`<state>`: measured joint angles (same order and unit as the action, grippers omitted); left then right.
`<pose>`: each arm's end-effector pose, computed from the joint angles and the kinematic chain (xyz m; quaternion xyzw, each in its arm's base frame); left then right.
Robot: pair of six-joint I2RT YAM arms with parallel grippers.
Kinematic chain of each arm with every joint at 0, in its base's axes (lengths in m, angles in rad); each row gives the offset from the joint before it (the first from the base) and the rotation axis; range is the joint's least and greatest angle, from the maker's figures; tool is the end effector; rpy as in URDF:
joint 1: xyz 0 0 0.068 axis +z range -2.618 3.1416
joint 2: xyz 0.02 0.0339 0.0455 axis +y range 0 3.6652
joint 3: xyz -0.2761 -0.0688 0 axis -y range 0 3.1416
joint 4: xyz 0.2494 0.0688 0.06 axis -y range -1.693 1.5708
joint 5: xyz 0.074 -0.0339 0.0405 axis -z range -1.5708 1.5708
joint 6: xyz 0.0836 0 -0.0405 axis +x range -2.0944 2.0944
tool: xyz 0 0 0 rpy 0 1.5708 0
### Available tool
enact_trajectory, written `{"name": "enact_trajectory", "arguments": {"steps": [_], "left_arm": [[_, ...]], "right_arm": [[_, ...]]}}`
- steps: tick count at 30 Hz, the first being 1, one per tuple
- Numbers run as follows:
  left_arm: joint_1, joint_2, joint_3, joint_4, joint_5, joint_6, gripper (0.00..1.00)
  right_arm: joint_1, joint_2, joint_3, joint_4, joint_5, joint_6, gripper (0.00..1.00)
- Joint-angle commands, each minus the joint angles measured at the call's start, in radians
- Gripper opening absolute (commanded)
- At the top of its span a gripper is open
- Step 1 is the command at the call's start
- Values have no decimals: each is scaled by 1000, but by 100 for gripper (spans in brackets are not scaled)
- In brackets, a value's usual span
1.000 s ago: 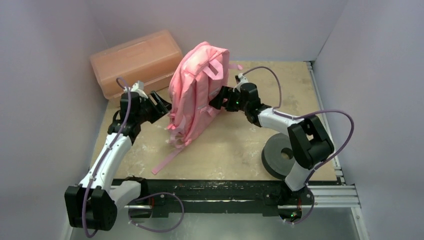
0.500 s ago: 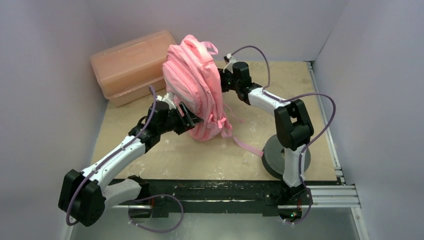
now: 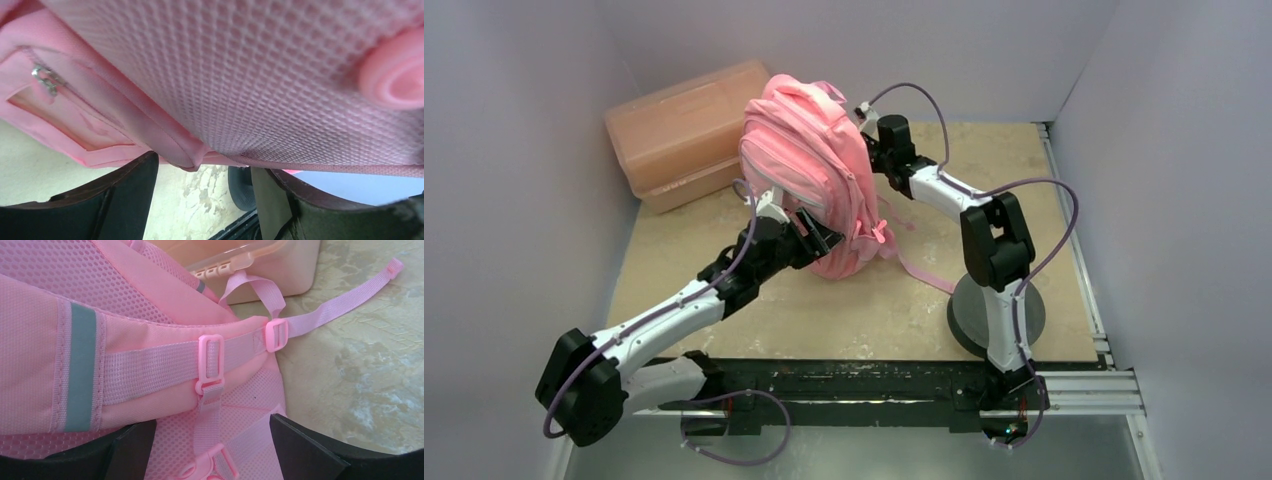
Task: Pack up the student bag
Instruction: Adjust the student bag at the center of the board.
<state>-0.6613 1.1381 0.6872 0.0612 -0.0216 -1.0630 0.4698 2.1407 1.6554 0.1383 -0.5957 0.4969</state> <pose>0.2383 -0.1832 0.2496 -0.1716 0.8127 -0.4169 0.3692 0.4712 0.2918 0.2340 -0.1580 0.7847 0.4679 0.3746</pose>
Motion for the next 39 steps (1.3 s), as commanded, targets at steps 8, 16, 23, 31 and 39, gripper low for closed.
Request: {"name": "enact_trajectory", "arguments": {"steps": [8, 16, 23, 31, 39], "left_arm": [[-2, -402, -21, -345, -269, 200, 76], [0, -585, 211, -627, -424, 491, 89], [0, -569, 386, -702, -492, 628, 90], [0, -453, 214, -530, -193, 405, 88], [-2, -267, 36, -244, -29, 353, 85]], "right_arm": [[-49, -175, 60, -341, 270, -110, 95], [-96, -400, 46, -498, 490, -211, 99], [-102, -538, -88, -451, 453, -225, 99], [-101, -228, -218, 76, -46, 121, 99], [10, 59, -41, 73, -131, 164, 99]]}}
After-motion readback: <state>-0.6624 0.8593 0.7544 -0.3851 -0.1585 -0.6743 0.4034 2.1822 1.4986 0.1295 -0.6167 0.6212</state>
